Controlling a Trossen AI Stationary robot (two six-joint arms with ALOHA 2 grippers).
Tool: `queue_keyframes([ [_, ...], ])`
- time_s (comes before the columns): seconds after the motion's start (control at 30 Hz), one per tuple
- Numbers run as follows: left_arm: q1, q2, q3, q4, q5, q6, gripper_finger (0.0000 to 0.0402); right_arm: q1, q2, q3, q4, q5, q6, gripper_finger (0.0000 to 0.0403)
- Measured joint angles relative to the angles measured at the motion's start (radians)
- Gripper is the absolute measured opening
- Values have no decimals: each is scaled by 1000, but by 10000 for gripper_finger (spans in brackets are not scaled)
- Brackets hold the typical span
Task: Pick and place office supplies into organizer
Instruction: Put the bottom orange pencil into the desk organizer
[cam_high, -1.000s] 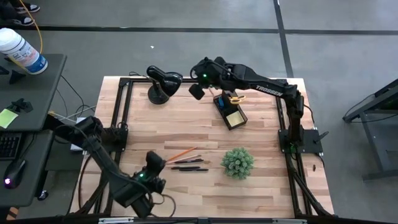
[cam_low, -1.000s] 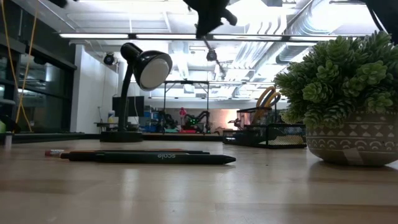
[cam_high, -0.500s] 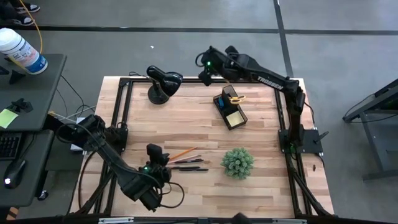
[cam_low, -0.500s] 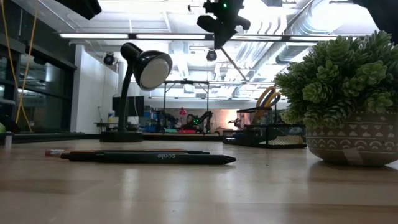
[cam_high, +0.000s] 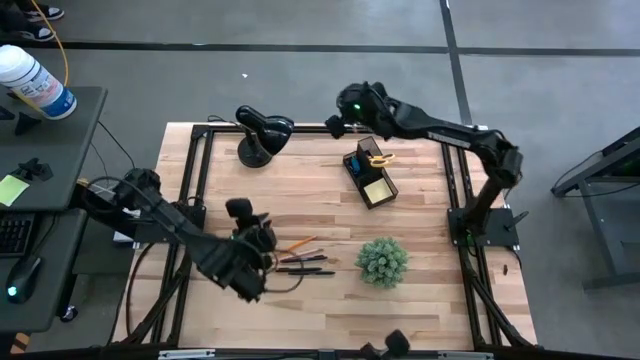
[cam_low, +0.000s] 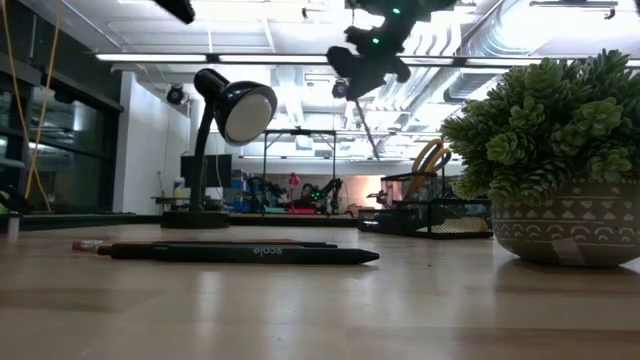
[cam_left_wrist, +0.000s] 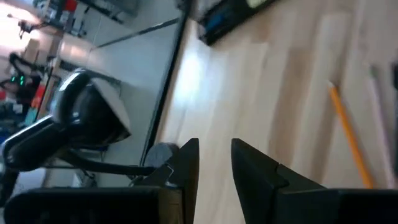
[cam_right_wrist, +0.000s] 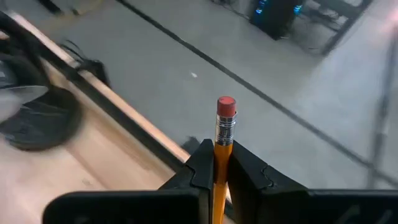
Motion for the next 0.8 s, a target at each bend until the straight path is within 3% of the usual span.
queue_keyframes([
  [0.23,92,-112,0,64,-22,6,83,3,-223,-297,203,48,26,21],
  [0.43,177,-209,0,230,-16,22,83,-4,-295,-455,254,1,61,21],
  [0.8,259,-276,0,793,64,486,83,-17,-295,-635,468,30,14,21],
])
